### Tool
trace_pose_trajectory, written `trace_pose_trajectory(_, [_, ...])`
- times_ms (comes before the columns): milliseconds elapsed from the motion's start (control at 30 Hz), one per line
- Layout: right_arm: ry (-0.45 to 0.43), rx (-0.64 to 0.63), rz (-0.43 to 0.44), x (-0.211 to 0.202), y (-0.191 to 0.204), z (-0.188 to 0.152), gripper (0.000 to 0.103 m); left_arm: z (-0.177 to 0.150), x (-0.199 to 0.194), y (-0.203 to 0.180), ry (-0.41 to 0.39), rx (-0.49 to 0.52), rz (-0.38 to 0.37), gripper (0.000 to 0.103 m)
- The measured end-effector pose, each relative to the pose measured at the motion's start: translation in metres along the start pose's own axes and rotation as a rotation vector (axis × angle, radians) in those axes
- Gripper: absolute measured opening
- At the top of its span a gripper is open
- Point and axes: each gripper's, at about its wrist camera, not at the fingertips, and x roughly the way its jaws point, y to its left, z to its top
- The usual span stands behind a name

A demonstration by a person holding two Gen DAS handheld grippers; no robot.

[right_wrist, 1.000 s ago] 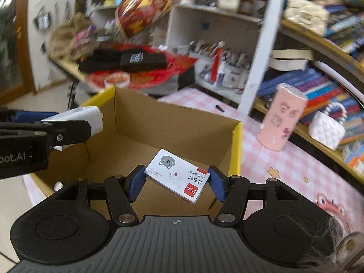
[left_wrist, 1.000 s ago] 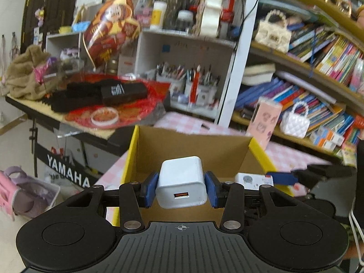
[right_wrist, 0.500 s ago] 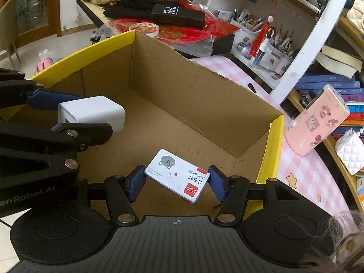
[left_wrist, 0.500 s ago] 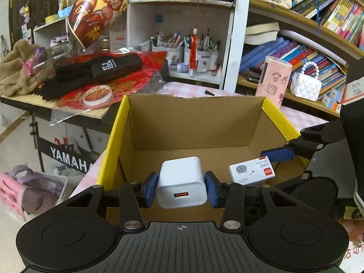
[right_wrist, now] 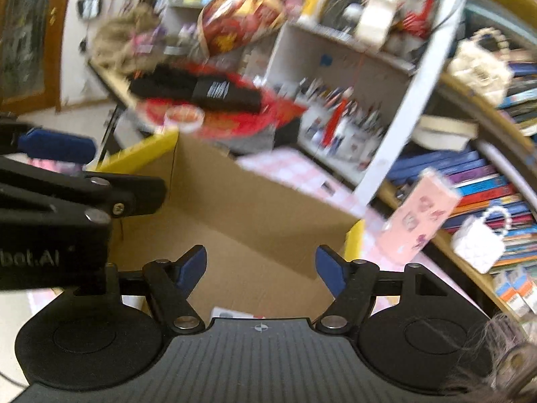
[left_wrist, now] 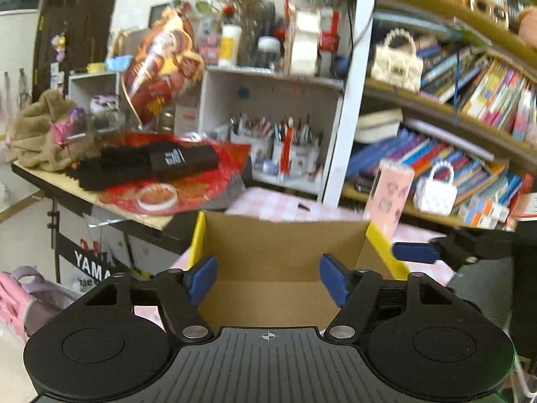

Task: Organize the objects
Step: 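Open the left tool and right tool to drop both items into the box, then move both tools back toward the remaining objects on the table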

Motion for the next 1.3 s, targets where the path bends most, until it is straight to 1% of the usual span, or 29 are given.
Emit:
trace_pose_trajectory(133, [-0.06, 0.072, -0.07, -0.033, -0.004, -0.006, 0.073, -0.005, -0.023, 0.007, -0.029, -0.042, 0.005, 0.077])
trace_pose_trajectory(267, [-0.066, 0.157, -0.117, -0.061, -0.005, -0.023, 0.073, -0.02, -0.042, 0.012, -0.024, -0.062, 0.022, 0.081])
trace_pose_trajectory(300, [-0.06, 0.181, -0.125, -0.067, -0.005, -0.029, 0.073, -0.024, -0.045, 0.013, -0.018, -0.063, 0.026, 0.083])
trace_pose_trajectory(467, [0.005, 0.282, -0.157, -0.09, 0.005, -0.063, 0.073, -0.052, -0.062, 0.015, 0.052, -0.075, 0.036, 0.084])
trace_pose_trajectory(533, [0.03, 0.296, -0.169, -0.099, 0.012, -0.077, 0.073, -0.064, -0.07, 0.014, 0.073, -0.073, 0.032, 0.086])
trace_pose_trajectory(833, [0.135, 0.36, -0.209, -0.138, 0.048, -0.131, 0.073, -0.114, -0.105, 0.004, 0.188, -0.04, -0.003, 0.087])
trace_pose_trajectory(933, [0.153, 0.38, -0.219, -0.15, 0.057, -0.142, 0.073, -0.124, -0.114, 0.002, 0.202, -0.016, -0.011, 0.087])
trace_pose_trajectory(1067, [0.163, 0.412, -0.241, -0.165, 0.065, -0.154, 0.073, -0.131, -0.125, -0.002, 0.2, 0.011, -0.029, 0.088])
trace_pose_trajectory(1300, [0.176, 0.46, -0.292, -0.186, 0.069, -0.171, 0.074, -0.141, -0.134, -0.018, 0.218, 0.091, -0.094, 0.089])
